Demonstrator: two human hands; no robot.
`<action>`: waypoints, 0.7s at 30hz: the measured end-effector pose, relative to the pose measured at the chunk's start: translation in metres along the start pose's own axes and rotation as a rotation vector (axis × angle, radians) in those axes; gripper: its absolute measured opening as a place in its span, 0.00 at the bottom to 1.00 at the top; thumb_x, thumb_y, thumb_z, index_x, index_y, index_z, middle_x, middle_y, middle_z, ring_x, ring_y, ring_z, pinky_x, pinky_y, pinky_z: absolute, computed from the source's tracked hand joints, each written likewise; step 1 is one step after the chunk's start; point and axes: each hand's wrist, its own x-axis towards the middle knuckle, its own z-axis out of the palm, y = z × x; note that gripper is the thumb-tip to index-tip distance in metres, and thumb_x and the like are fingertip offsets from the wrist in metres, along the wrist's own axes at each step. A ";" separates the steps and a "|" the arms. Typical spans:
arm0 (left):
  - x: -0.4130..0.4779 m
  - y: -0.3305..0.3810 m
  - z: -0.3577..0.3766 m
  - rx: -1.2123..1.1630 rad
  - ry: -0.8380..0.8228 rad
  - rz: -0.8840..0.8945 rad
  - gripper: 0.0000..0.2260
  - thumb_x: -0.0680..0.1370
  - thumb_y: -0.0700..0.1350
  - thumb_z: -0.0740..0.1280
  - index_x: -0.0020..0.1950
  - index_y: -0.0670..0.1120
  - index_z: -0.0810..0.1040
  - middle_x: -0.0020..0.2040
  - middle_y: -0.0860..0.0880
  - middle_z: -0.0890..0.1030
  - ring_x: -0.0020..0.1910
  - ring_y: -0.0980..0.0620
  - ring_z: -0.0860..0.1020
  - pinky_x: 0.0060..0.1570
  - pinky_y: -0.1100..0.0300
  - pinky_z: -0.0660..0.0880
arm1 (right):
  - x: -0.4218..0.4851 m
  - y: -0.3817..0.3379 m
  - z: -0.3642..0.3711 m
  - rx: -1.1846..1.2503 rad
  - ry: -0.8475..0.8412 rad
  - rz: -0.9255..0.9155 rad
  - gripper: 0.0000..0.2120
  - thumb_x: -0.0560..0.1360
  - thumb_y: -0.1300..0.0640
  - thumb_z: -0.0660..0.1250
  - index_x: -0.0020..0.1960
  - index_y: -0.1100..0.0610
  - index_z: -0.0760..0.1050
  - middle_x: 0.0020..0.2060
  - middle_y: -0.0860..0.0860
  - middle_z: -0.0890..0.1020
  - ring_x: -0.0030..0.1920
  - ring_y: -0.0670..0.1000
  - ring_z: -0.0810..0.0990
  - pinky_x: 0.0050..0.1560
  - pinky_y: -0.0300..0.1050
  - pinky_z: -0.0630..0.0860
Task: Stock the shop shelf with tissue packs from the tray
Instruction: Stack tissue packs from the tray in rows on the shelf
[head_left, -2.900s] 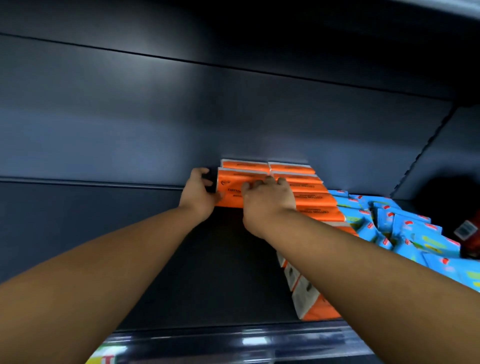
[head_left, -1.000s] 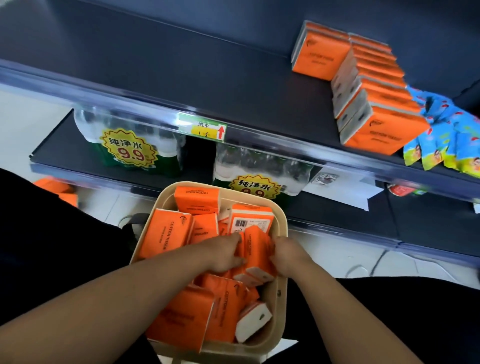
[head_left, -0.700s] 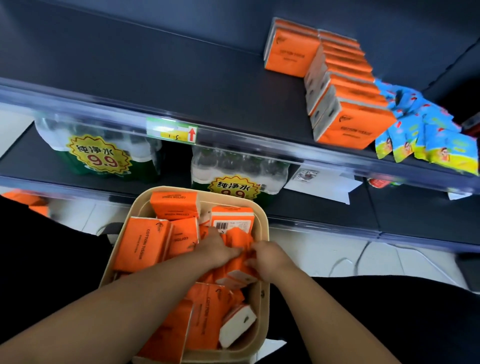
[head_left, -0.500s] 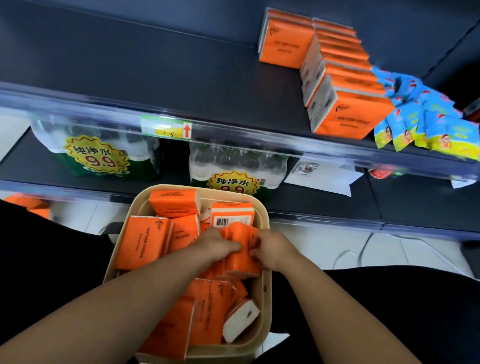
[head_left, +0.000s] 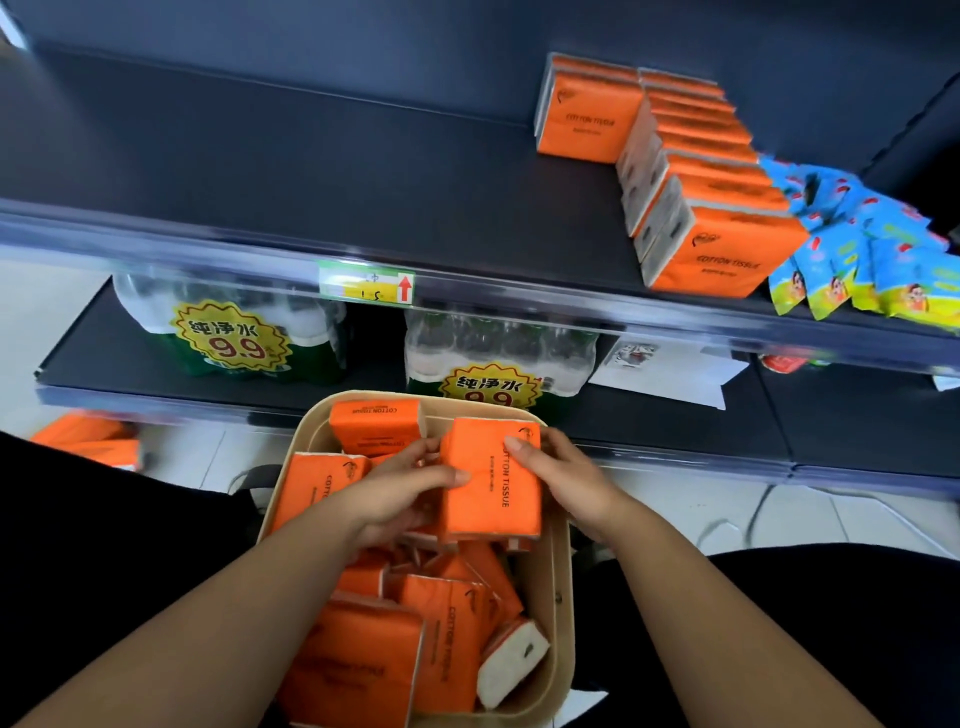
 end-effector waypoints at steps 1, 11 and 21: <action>-0.002 0.001 0.000 -0.038 -0.014 0.019 0.39 0.55 0.46 0.78 0.65 0.48 0.71 0.60 0.42 0.80 0.58 0.42 0.79 0.57 0.41 0.76 | -0.002 -0.001 0.002 0.050 -0.077 0.018 0.43 0.59 0.34 0.77 0.69 0.46 0.65 0.59 0.48 0.80 0.57 0.50 0.81 0.61 0.54 0.77; -0.024 0.070 -0.017 0.144 -0.243 0.118 0.48 0.57 0.65 0.79 0.71 0.49 0.65 0.63 0.38 0.75 0.58 0.40 0.75 0.59 0.45 0.74 | -0.027 -0.050 -0.012 -0.032 -0.281 -0.233 0.47 0.62 0.62 0.79 0.71 0.38 0.59 0.62 0.50 0.78 0.60 0.50 0.80 0.58 0.50 0.78; -0.046 0.122 0.018 0.154 -0.140 0.445 0.32 0.57 0.50 0.76 0.59 0.42 0.74 0.48 0.44 0.81 0.43 0.50 0.81 0.39 0.56 0.79 | -0.046 -0.102 -0.018 -0.055 0.088 -0.536 0.42 0.63 0.50 0.81 0.70 0.38 0.62 0.65 0.43 0.70 0.63 0.39 0.73 0.58 0.39 0.76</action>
